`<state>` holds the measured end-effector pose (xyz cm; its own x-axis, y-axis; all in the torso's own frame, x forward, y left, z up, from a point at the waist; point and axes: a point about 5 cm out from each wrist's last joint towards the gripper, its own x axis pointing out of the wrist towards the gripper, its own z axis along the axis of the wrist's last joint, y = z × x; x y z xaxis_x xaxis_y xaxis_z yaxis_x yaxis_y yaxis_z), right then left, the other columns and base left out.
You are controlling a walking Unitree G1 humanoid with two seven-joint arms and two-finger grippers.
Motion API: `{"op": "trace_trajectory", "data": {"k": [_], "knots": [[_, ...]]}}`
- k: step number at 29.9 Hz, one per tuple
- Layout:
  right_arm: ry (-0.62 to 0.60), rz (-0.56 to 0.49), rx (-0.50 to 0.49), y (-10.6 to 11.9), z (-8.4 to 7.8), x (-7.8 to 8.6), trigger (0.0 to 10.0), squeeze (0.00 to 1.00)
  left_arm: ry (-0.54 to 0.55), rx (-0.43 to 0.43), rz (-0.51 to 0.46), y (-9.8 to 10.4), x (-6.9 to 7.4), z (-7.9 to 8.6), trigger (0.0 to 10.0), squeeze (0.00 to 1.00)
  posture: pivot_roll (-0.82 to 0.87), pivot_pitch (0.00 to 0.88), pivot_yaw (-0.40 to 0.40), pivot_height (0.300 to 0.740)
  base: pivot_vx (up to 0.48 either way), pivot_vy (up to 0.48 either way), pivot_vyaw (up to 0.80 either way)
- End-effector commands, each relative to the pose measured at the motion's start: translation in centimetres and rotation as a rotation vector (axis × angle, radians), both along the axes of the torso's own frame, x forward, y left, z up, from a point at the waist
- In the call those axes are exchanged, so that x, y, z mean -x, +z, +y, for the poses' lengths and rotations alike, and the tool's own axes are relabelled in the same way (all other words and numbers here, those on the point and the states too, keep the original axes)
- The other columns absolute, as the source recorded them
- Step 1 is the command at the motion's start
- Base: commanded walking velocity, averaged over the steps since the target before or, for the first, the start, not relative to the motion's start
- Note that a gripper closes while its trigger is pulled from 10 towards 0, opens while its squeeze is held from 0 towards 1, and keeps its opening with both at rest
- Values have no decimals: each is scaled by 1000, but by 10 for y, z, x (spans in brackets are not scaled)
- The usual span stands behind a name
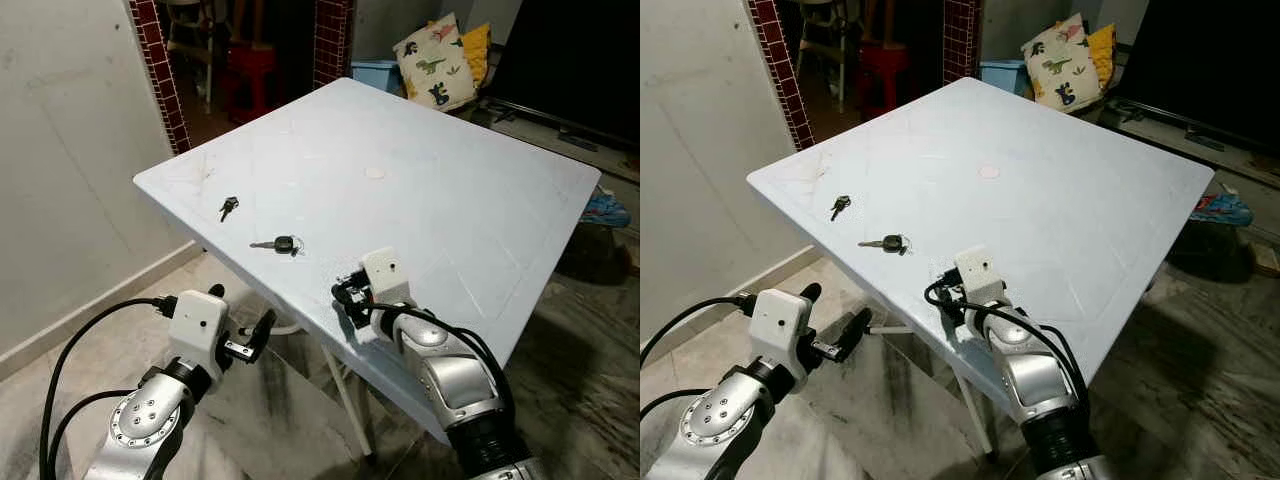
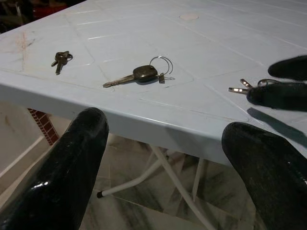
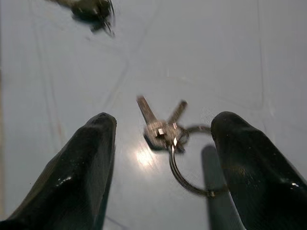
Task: Hang keys on a hook
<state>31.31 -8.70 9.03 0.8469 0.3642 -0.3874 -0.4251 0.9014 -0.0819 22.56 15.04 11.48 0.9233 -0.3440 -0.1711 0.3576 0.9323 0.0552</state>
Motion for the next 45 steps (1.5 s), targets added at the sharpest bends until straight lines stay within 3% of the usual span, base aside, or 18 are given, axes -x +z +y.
{"op": "trace_trajectory", "data": {"k": [1, 2, 3, 4, 6, 7, 13, 14, 15, 16, 17, 19, 20, 21, 23, 34, 45], "knots": [[15, 5, 12, -1, 2, -2, 9176, 0, 3, -8, 4, 0, 0, 0, 10000, 0, 120, 18, -12, 740, 0, 0, 0], [16, 5, 14, -2, 2, -2, 7686, 0, 2, -7, 4, 0, 0, 0, 10000, 0, 121, 20, -13, 740, 0, 0, 0], [16, 5, 14, -2, 2, -2, 7686, 0, 2, -7, 4, 0, 0, 0, 10000, 0, 121, 20, -13, 740, 0, 0, 0], [15, 10, 17, -4, 2, -2, 706, 0, 1, -7, 3, 0, 0, 0, 10000, 0, 121, 20, -13, 740, 0, 0, 0], [15, 11, 17, -4, 2, -2, 706, 0, 1, -7, 3, 0, 0, 0, 10000, 0, 121, 20, -13, 740, 0, 0, 0], [17, 13, 17, -5, 2, -2, 0, 0, 1, -7, 3, 0, 0, 0, 10000, 0, 121, 20, -13, 740, 0, 0, 0], [17, 15, 14, -7, 3, -2, 196, 0, 0, -9, 2, 0, 0, 0, 10000, 0, 121, 22, -11, 740, 0, 0, 0], [18, 13, 13, -7, 3, -3, 2353, 0, 0, -10, 1, 0, -1, 0, 10000, 0, 121, 22, -11, 740, 0, 0, 0], [20, 11, 11, -7, 4, -3, 5922, 0, 0, -10, 1, 0, -1, 0, 10000, 0, 122, 21, -11, 740, 0, 0, 0], [21, 10, 10, -6, 5, -4, 5922, 0, 0, -10, 0, 0, -1, 0, 10000, 0, 122, 21, -11, 740, 0, 0, 0], [21, 9, 10, -6, 5, -4, 8510, 0, 0, -11, 0, 1, -1, 0, 10000, 0, 123, 21, -12, 740, 0, 0, 0], [21, 8, 10, -6, 5, -5, 8431, 0, 0, -11, 0, 1, -1, 0, 10000, 0, 123, 21, -12, 740, 0, 0, 0], [18, 9, 10, -7, 5, -5, 2980, 0, 0, -11, -1, 1, -1, 0, 10000, 0, 125, 22, -12, 740, 0, 0, 0], [15, 9, 9, -7, 5, -5, 2980, 0, 0, -10, -1, 1, -1, 0, 10000, 0, 125, 22, -12, 740, 0, 0, 0], [12, 10, 9, -8, 5, -6, 0, 0, 1, -10, -2, 1, -1, 0, 10000, 0, 124, 22, -13, 740, 0, 0, 0], [-2, 9, 1, -9, 4, -7, 0, 0, -1, -9, -2, 1, -1, -1, 10000, 0, 122, 22, -13, 740, 0, 0, 0], [-10, 9, -4, -10, 3, -7, 0, 0, -90, 70, 53, -1, 7, -10, 10000, 0, 122, 20, -10, 740, 0, 0, 0]]}}
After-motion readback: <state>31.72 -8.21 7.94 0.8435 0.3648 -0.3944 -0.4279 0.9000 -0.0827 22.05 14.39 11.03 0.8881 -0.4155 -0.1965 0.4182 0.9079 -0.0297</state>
